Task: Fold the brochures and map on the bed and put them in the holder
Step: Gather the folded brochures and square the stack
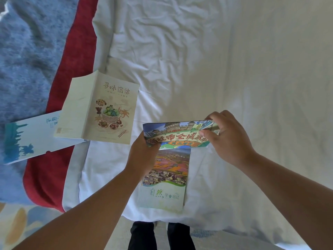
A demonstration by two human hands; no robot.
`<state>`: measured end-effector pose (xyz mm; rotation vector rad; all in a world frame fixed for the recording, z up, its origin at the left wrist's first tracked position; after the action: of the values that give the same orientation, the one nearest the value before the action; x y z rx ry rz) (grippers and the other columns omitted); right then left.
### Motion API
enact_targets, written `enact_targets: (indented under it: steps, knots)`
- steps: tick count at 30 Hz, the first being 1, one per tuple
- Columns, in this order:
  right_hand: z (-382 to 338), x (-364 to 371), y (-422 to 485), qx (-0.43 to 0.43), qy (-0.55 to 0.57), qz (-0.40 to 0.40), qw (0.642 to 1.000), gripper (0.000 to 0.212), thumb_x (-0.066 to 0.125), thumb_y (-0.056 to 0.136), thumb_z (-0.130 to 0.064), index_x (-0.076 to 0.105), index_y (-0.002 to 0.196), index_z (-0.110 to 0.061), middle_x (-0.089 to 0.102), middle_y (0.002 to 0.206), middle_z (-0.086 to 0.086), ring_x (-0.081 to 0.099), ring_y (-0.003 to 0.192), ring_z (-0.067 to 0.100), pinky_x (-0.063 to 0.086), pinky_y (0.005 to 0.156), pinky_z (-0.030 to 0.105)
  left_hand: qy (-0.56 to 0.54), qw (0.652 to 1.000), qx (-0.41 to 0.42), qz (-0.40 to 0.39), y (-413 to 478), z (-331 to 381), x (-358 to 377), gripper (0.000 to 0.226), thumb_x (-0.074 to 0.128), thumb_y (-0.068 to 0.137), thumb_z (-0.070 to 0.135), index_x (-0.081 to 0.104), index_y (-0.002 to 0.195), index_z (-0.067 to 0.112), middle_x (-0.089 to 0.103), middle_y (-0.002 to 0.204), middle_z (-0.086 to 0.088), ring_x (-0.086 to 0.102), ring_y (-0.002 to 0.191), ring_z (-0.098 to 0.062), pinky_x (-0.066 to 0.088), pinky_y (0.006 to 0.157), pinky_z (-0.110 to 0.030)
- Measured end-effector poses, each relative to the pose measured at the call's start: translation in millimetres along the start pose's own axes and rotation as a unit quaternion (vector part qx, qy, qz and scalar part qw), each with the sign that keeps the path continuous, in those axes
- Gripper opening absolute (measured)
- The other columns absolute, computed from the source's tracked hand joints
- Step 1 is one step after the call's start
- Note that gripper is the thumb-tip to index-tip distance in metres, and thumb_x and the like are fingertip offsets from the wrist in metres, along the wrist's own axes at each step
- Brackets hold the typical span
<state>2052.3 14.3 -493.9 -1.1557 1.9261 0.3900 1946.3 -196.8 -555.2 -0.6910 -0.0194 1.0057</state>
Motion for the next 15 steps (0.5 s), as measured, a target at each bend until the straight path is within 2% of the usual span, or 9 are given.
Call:
enact_targets:
  steps: [1,3,4,5,7,9,12,15]
  knots:
    - [-5.7,-6.3,4.3,-0.006,0.019,0.002,1.0,0.024,0.072,0.084,-0.023,0.061,0.105,-0.025,0.05,0.093,-0.008,0.049,0.077,0.006,0.034,0.059,0.015,-0.002,1.0,0.012,-0.003,-2.9,4.7,-5.5,0.022,0.067,0.086,0.015,0.063,0.091,0.036,0.07,0.078,0.015,0.061,0.061,-0.006,0.052,0.053,-0.029]
    - [-19.5,-16.2,11.6,0.005,0.11,-0.01,0.994,0.042,0.076,0.079,-0.021,0.054,0.111,-0.038,0.061,0.09,-0.014,0.06,0.075,0.0,0.041,0.059,0.007,-0.02,0.999,0.018,-0.024,-10.8,12.3,-19.6,0.025,0.071,0.084,0.013,0.062,0.097,0.033,0.071,0.086,0.02,0.066,0.075,0.001,0.049,0.055,-0.013]
    - [-25.0,-17.8,14.0,0.028,0.175,-0.023,0.984,0.053,0.078,0.078,-0.02,0.049,0.115,-0.044,0.066,0.088,-0.016,0.065,0.072,-0.001,0.045,0.058,0.008,-0.039,0.998,0.005,-0.04,-15.3,14.8,-27.4,0.029,0.073,0.081,0.012,0.062,0.1,0.031,0.072,0.091,0.016,0.067,0.083,-0.001,0.05,0.06,-0.011]
    - [-28.8,-16.3,15.1,0.061,0.241,-0.04,0.968,0.059,0.079,0.077,-0.02,0.046,0.118,-0.047,0.07,0.087,-0.015,0.07,0.07,0.002,0.05,0.058,0.014,-0.067,0.996,-0.013,-0.058,-19.6,16.0,-34.4,0.034,0.075,0.077,0.012,0.062,0.104,0.029,0.073,0.096,0.011,0.068,0.092,-0.007,0.052,0.07,-0.016]
    - [-33.9,-6.9,13.4,0.133,0.339,-0.075,0.928,0.049,0.078,0.08,-0.021,0.05,0.117,-0.037,0.073,0.09,-0.006,0.074,0.077,0.016,0.057,0.064,0.03,-0.141,0.983,-0.054,-0.102,-27.0,16.1,-44.9,0.048,0.07,0.069,0.01,0.062,0.113,0.026,0.073,0.109,0.0,0.067,0.105,-0.02,0.052,0.091,-0.036]
    - [-40.6,8.7,6.4,0.167,0.369,-0.125,0.906,0.027,0.07,0.088,-0.024,0.06,0.112,-0.024,0.076,0.094,0.002,0.074,0.087,0.027,0.057,0.078,0.043,-0.195,0.966,-0.096,-0.142,-34.1,13.6,-53.3,0.058,0.067,0.066,0.003,0.06,0.122,0.021,0.07,0.117,-0.008,0.064,0.113,-0.029,0.046,0.101,-0.046]
    - [-53.5,26.7,-3.3,0.188,0.359,-0.146,0.902,0.017,0.066,0.091,-0.027,0.065,0.107,-0.021,0.076,0.094,0.005,0.074,0.085,0.027,0.055,0.085,0.049,-0.219,0.952,-0.116,-0.178,-40.3,6.1,-65.9,0.054,0.065,0.076,-0.003,0.057,0.126,0.016,0.069,0.118,-0.011,0.065,0.111,-0.031,0.049,0.098,-0.048]
    - [-69.6,39.7,-2.1,0.21,0.368,-0.141,0.895,0.018,0.068,0.089,-0.029,0.066,0.105,-0.02,0.077,0.092,0.005,0.075,0.082,0.025,0.055,0.083,0.048,-0.237,0.951,-0.11,-0.165,-43.1,-0.9,-80.8,0.053,0.068,0.074,0.006,0.058,0.124,0.016,0.07,0.117,-0.011,0.067,0.108,-0.031,0.054,0.091,-0.046]
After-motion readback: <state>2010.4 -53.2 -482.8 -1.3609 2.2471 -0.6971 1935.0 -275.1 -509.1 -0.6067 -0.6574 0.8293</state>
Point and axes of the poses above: each hand's wrist, its own y-axis towards the middle knuckle, its own x-axis out of the palm, z = x × y, the point moved 4 cm from there along y, towards the middle knuckle
